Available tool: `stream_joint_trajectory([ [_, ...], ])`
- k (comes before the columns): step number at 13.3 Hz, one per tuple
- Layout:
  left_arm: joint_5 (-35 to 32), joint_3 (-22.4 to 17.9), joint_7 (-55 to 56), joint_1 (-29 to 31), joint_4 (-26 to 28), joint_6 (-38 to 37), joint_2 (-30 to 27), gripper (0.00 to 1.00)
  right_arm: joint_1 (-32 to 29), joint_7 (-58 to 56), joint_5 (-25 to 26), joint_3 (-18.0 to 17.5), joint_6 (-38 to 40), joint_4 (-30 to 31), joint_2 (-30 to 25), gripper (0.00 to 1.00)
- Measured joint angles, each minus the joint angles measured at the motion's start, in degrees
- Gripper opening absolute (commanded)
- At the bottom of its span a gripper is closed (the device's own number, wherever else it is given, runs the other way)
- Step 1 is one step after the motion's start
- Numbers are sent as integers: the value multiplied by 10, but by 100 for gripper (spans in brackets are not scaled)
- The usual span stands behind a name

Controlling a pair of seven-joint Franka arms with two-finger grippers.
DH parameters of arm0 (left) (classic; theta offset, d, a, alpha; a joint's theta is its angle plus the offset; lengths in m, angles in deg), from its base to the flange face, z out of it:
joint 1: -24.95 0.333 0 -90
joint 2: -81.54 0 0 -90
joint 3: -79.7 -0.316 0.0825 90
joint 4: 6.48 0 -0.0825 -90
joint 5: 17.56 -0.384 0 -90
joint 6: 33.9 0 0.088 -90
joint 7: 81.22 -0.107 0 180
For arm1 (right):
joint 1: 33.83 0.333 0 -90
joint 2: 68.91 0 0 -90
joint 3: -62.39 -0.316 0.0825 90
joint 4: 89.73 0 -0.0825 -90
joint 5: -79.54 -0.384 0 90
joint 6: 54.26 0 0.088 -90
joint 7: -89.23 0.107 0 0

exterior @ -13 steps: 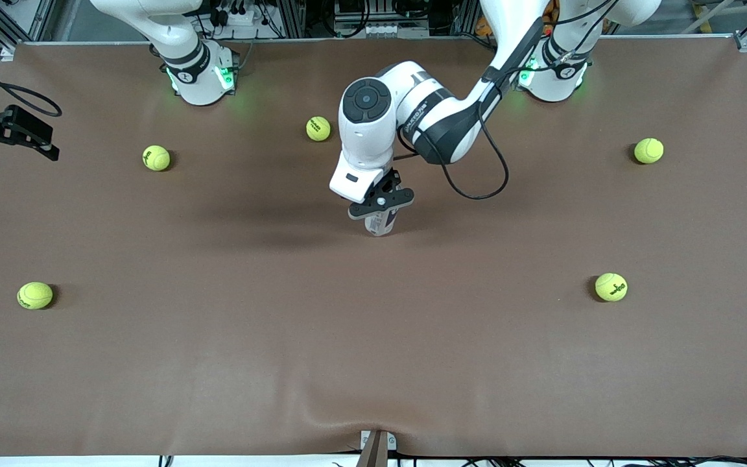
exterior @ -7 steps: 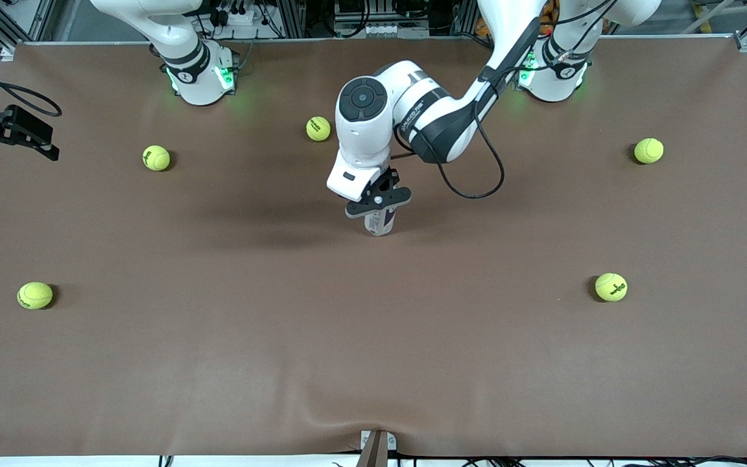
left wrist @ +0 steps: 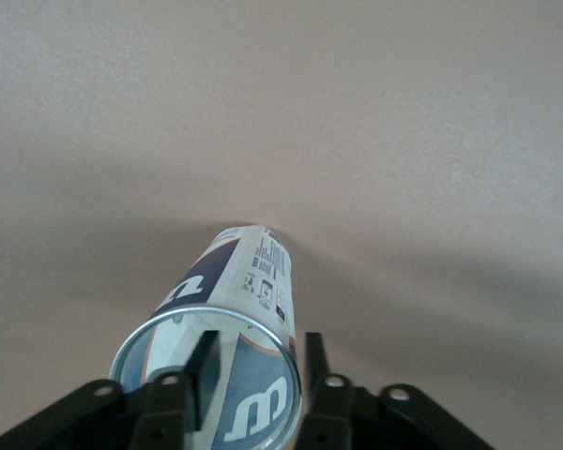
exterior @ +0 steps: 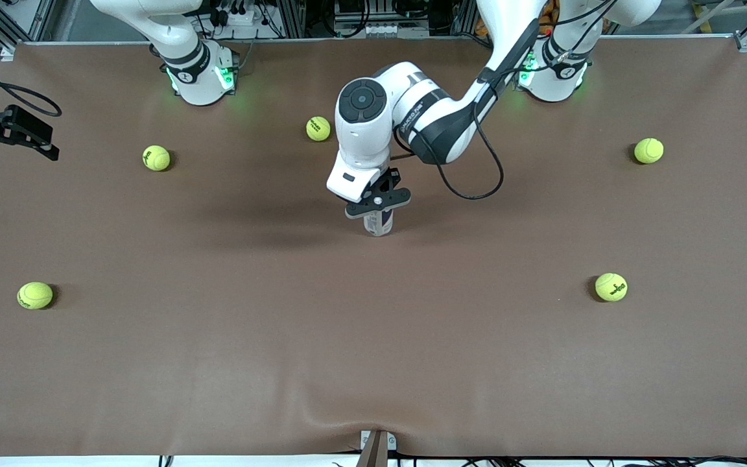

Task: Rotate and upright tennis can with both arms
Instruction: 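Lower the upright can onto the table with the left gripper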

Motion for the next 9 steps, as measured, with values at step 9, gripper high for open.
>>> stream_joint_trajectory([
  [9,0,-3,0,3,-14,0,-31,100,0,0,0,0,1,0,0,100],
])
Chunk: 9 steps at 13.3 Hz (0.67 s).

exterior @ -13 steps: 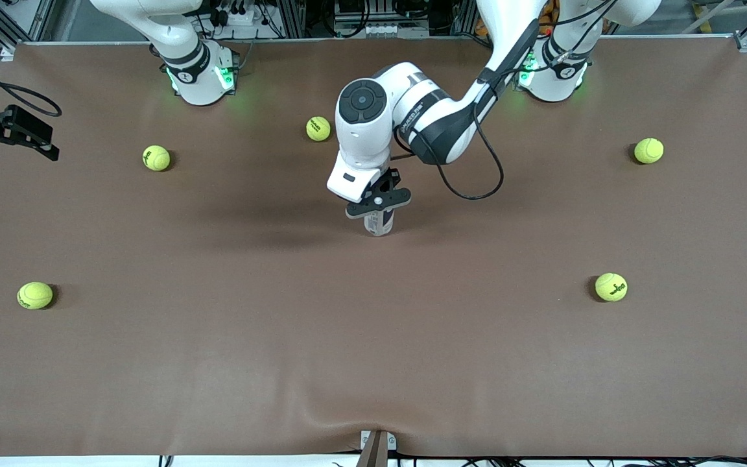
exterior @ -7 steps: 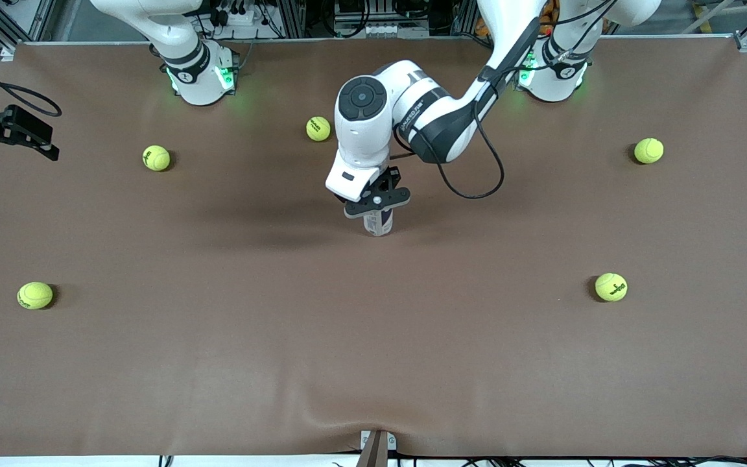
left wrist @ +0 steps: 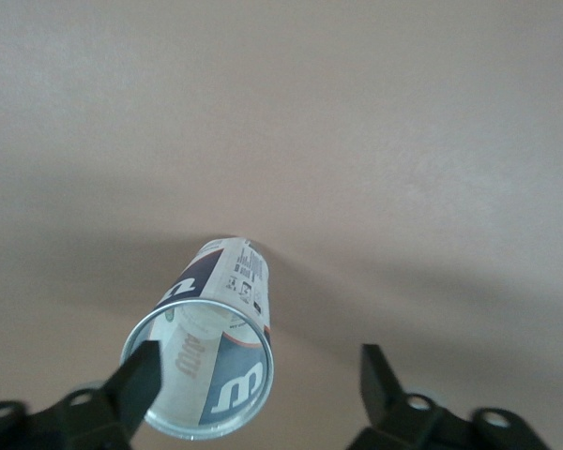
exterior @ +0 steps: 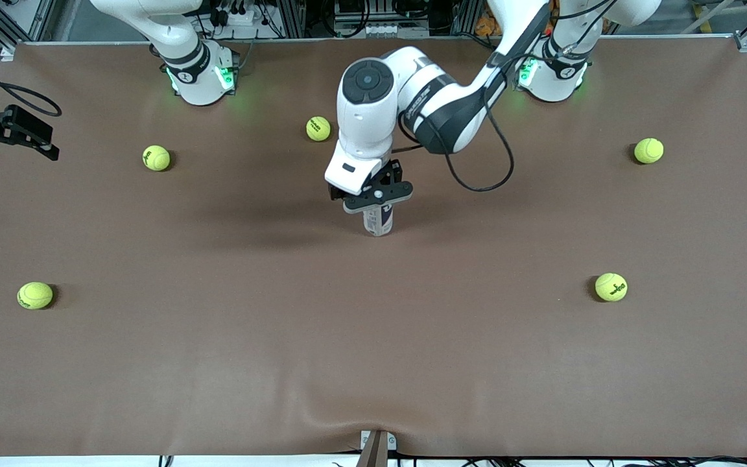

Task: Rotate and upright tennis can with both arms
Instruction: 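Lower the upright can onto the table with the left gripper, then open the left gripper and lift it away from the can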

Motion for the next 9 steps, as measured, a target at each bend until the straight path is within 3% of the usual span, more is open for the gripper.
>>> stream_joint_trajectory([
  [4,-1,-4,-3,23,-1,-1,-31,100,0,0,0,0,1,0,0,100],
  [9,-1,-4,-97,91,-1,-26,-56,100,0,0,0,0,1,0,0,100],
])
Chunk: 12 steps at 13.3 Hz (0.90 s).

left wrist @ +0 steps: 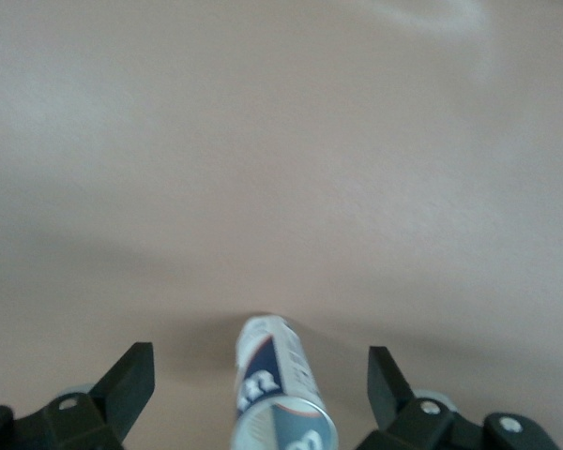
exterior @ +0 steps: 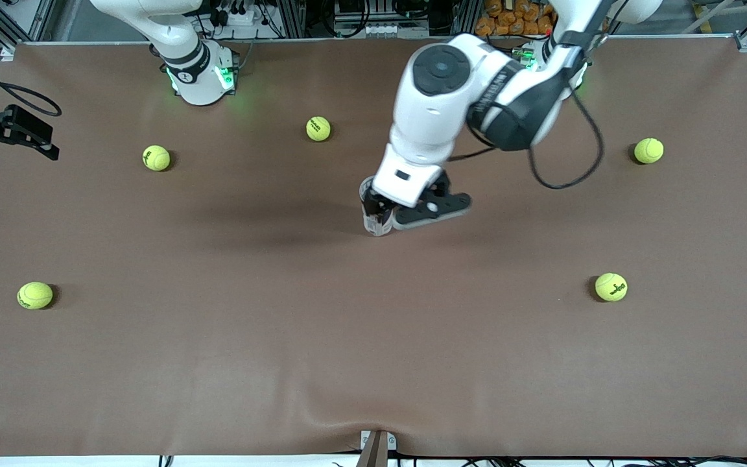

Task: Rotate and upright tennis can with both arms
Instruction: 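Open the left gripper and lift it away from the can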

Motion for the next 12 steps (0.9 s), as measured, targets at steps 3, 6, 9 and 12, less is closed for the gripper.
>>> stream_joint_trajectory([
  [3,0,0,-32,27,0,-5,-8,100,0,0,0,0,0,0,0,100],
  [6,0,-1,-74,55,1,-6,-8,100,-1,0,0,0,0,0,0,100],
  [9,0,8,-104,91,2,-9,-8,100,-1,0,0,0,1,0,0,100],
  [12,0,44,-121,142,1,-15,-10,100,-1,0,0,1,1,0,0,100],
])
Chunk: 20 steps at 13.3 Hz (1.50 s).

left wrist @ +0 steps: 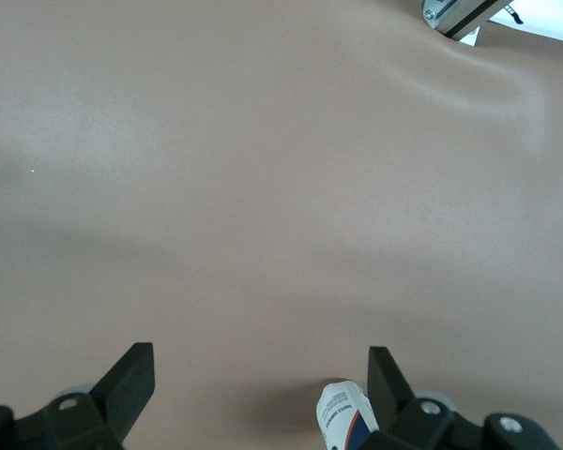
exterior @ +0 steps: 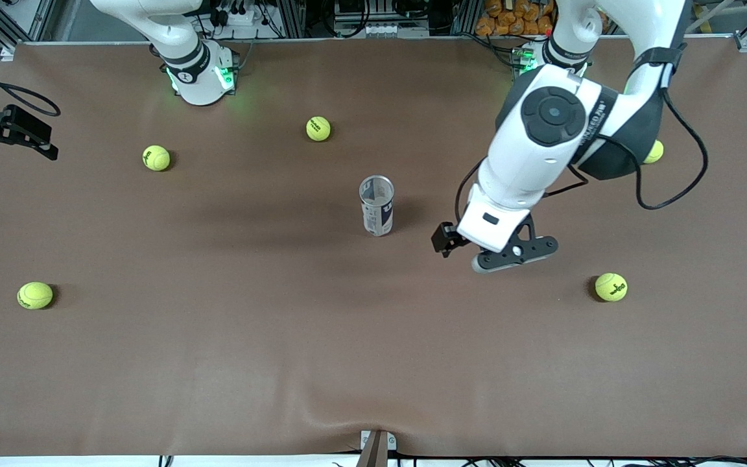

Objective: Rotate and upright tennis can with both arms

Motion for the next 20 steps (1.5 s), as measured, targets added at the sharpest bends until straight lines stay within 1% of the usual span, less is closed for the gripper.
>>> stream_joint_trajectory([
  [3,0,55,-64,94,0,-28,-11,100,0,0,0,0,0,0,0,100],
  [5,0,74,-94,143,0,-51,-20,100,0,0,0,0,0,0,0,100],
  [7,0,83,-104,174,0,-66,-30,100,0,0,0,0,1,0,0,100],
  [11,0,85,-158,205,-1,-107,-59,100,0,0,0,0,1,0,0,100],
  [13,0,85,-170,208,-1,-136,-79,100,0,0,0,0,1,0,0,100],
  [17,0,70,-213,200,7,-219,-156,100,0,0,0,0,3,0,0,100],
  [20,3,67,-220,196,43,-248,-220,100,0,0,0,0,6,1,0,100],
])
